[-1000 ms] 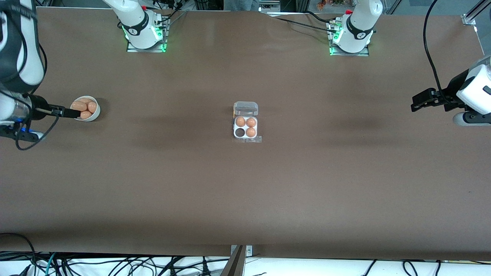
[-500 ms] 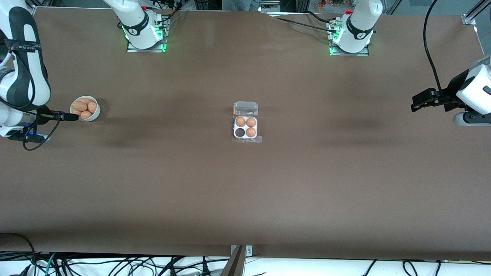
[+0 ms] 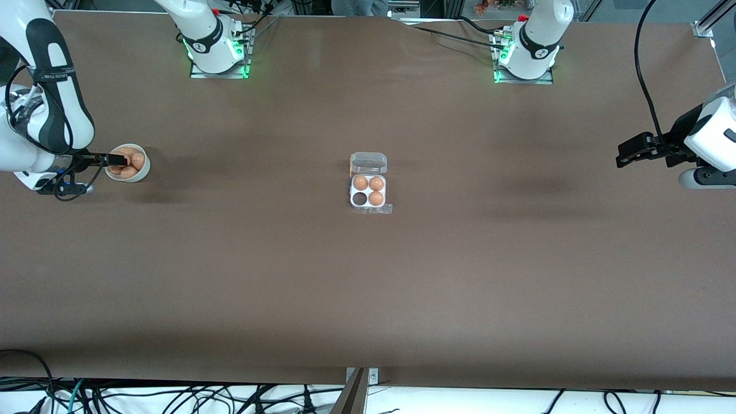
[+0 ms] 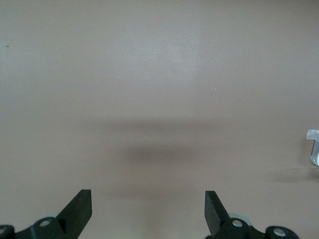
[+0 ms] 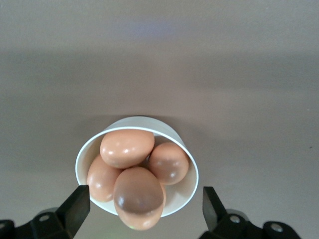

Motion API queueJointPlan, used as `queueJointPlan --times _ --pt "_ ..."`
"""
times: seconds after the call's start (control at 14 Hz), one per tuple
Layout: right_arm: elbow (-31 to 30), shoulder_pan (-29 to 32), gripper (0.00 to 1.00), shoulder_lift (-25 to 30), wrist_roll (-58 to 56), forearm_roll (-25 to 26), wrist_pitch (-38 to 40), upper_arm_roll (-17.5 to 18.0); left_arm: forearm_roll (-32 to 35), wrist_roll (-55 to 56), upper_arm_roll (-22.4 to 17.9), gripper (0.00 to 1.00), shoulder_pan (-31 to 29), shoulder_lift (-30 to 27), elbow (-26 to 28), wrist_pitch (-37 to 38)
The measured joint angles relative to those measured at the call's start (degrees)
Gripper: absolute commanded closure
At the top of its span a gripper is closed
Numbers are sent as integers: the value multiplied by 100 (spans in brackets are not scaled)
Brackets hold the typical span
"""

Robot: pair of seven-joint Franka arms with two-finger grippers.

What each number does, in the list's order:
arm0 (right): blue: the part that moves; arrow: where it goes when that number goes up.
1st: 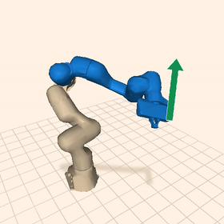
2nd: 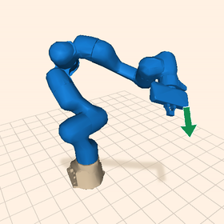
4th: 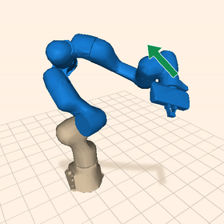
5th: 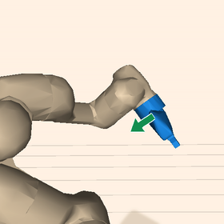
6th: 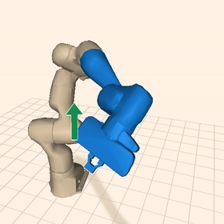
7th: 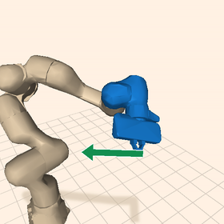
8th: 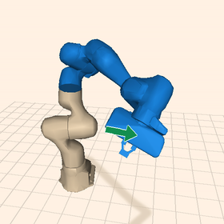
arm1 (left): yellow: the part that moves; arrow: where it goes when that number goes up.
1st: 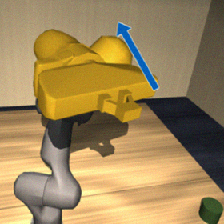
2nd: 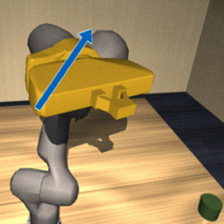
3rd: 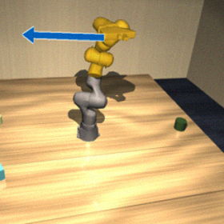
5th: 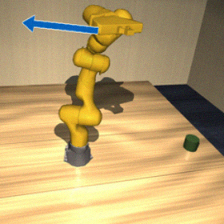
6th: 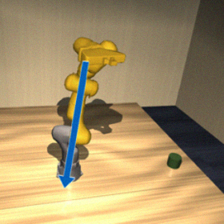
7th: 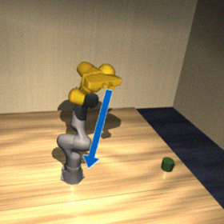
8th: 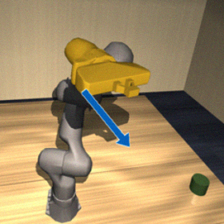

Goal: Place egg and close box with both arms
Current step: 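Move the right gripper over the white bowl of eggs, then grasp a brown egg in the bowl with the right gripper and lift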

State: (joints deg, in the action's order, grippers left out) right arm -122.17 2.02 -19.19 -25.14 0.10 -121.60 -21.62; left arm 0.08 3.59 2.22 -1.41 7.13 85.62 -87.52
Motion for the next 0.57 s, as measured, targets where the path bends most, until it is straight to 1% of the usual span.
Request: queueJointPlan --times 0.07,0.21,0.29,0.43,0.57 --pt "-29 0 7 17 -30 0 0 -8 0 0 0 0 0 0 0 0" --pt "-52 0 28 29 -47 -2 0 -12 0 0 0 0 0 0 0 0" --pt "-58 0 34 29 -48 -7 0 -12 0 0 0 0 0 0 0 0" --pt "-73 -1 38 29 -48 -66 3 -12 0 0 0 0 0 0 0 0" --pt "-91 -1 41 29 -48 -99 4 -12 0 0 0 0 0 0 0 0"
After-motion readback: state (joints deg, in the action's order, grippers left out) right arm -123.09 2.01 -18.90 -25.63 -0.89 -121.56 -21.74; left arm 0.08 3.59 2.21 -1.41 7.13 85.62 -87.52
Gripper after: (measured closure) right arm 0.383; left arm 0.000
